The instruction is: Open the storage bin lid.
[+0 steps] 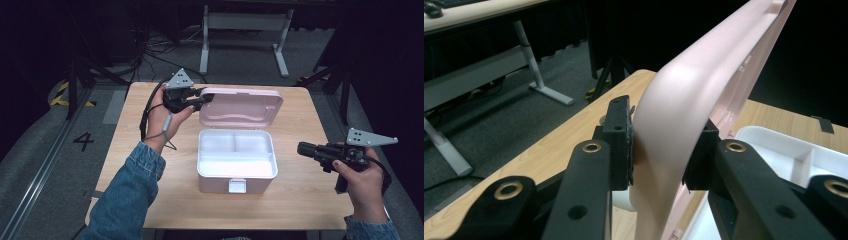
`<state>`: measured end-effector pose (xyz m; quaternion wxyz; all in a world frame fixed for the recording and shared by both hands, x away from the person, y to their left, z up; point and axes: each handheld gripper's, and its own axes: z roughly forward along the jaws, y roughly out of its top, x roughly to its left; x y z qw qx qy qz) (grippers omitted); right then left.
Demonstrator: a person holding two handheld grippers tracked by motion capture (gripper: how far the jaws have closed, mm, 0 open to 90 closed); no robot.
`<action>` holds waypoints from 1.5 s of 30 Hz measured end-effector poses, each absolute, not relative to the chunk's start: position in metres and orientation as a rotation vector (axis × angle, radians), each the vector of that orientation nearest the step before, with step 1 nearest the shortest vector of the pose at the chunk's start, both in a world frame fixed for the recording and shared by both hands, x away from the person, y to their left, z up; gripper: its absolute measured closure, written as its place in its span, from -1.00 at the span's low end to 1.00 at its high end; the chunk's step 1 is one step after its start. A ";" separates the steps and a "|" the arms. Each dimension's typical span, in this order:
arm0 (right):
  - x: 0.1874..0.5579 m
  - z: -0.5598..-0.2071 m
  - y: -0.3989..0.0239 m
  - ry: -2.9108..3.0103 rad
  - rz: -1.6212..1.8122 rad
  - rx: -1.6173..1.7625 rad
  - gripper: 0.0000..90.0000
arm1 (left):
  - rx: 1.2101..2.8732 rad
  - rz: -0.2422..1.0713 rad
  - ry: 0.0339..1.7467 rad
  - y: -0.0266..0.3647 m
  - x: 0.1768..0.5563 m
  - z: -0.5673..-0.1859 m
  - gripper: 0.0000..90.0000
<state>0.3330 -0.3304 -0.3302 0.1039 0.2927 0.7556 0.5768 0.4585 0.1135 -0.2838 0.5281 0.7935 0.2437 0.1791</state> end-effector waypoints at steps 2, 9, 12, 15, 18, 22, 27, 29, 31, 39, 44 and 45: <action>0.333 -0.330 -0.331 2.227 1.700 0.865 0.81 | 1.897 0.426 0.592 0.113 0.463 -0.285 0.58; 0.333 -0.332 -0.330 2.229 1.693 0.866 0.79 | 1.891 0.427 0.613 0.112 0.475 -0.290 0.53; 0.333 -0.333 -0.330 2.232 1.688 0.867 0.78 | 1.905 0.420 0.651 0.110 0.483 -0.295 0.46; 0.333 -0.333 -0.330 2.234 1.689 0.867 0.77 | 1.903 0.414 0.673 0.108 0.487 -0.299 0.41; 0.333 -0.333 -0.330 2.235 1.690 0.870 0.77 | 1.905 0.393 0.685 0.107 0.491 -0.304 0.36; 0.332 -0.333 -0.331 2.232 1.694 0.872 0.75 | 1.909 0.386 0.718 0.106 0.497 -0.310 0.26; 0.333 -0.334 -0.332 2.228 1.697 0.876 0.74 | 1.915 0.397 0.745 0.103 0.502 -0.315 0.26; 0.333 -0.334 -0.332 2.233 1.695 0.881 0.74 | 1.915 0.398 0.759 0.102 0.503 -0.317 0.25; 0.334 -0.334 -0.332 2.234 1.694 0.881 0.73 | 1.919 0.407 0.772 0.102 0.506 -0.320 0.25; 0.334 -0.335 -0.333 2.224 1.696 0.892 0.71 | 1.958 0.387 0.796 0.100 0.512 -0.330 0.26; 0.335 -0.336 -0.332 2.229 1.696 0.895 0.70 | 1.961 0.366 0.811 0.101 0.517 -0.337 0.25; 0.335 -0.336 -0.332 2.229 1.697 0.895 0.70 | 1.962 0.361 0.806 0.102 0.518 -0.338 0.24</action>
